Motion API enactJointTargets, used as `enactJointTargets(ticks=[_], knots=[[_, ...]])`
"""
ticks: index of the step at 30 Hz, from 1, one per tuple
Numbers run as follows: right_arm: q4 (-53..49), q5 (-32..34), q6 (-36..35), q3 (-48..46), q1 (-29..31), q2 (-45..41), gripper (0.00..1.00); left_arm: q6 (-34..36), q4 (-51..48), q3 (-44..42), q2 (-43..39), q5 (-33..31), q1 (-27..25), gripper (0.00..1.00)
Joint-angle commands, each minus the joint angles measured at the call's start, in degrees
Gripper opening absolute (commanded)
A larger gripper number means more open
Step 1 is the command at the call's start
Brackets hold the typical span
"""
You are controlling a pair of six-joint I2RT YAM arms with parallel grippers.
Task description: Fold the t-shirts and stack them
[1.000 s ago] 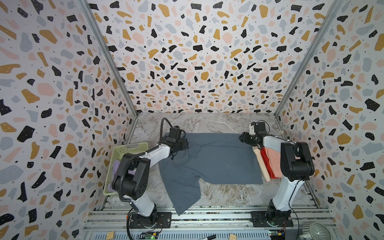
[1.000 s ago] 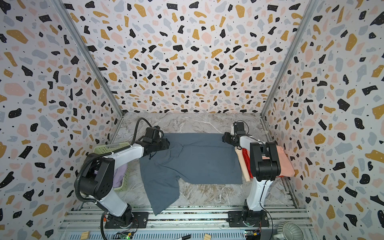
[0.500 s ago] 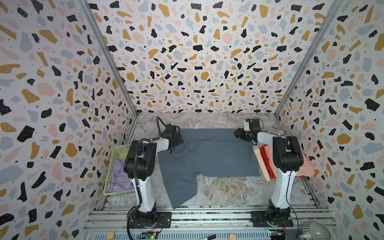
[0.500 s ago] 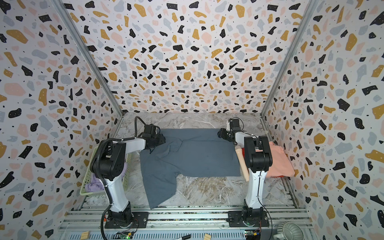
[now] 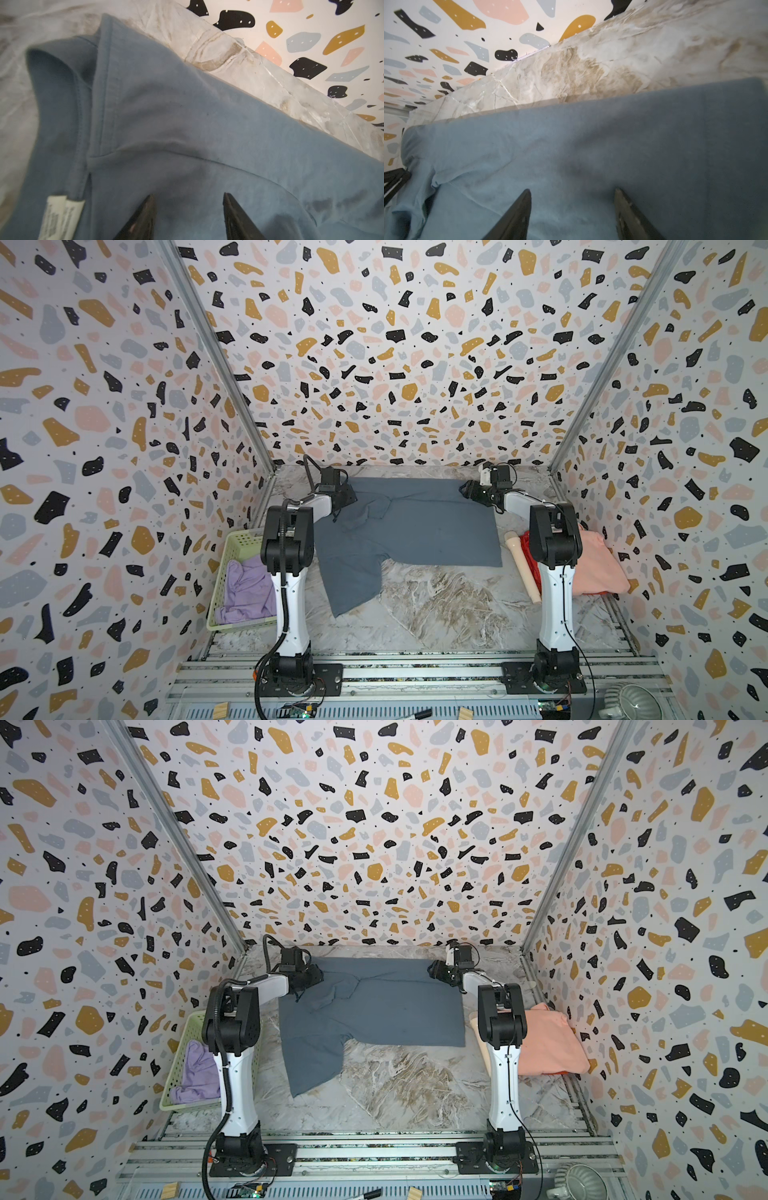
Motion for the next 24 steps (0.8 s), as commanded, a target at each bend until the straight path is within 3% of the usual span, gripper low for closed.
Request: enactJointTargets(ticks=[1, 5, 15, 19, 21, 24], knots=[[1.91, 1.15, -4.11, -4.89, 0.53, -10.90, 0.67, 2.27, 1.19, -5.04, -10.21, -0.48, -0.16, 0.55], [-0.84, 5.87, -4.50, -14.09, 0.74, -22.20, 0.70, 1.52, 1.95, -16.86, -22.98, -0.67, -1.46, 0.56], [-8.32, 8.52, -0.79, -43.48, 3.53, -48.60, 0.72, -4.86, -4.55, -49.46, -55.03, -2.48, -7.97, 0.67], [-9.66, 10.50, 1.27, -53.74, 4.59, -58.47, 0.77, -8.07, -11.12, -58.23, -68.40, -3.11, -8.92, 0.80], [-11.08, 11.63, 1.81, -57.39, 4.68, -62.85, 0.80, -9.14, -15.00, -61.28, -73.91, -2.59, -9.21, 1.00], [-12.87, 13.18, 2.22, -61.12, 4.68, -67.13, 0.87, -11.92, -18.51, -65.40, -79.73, -1.83, -9.89, 1.00]])
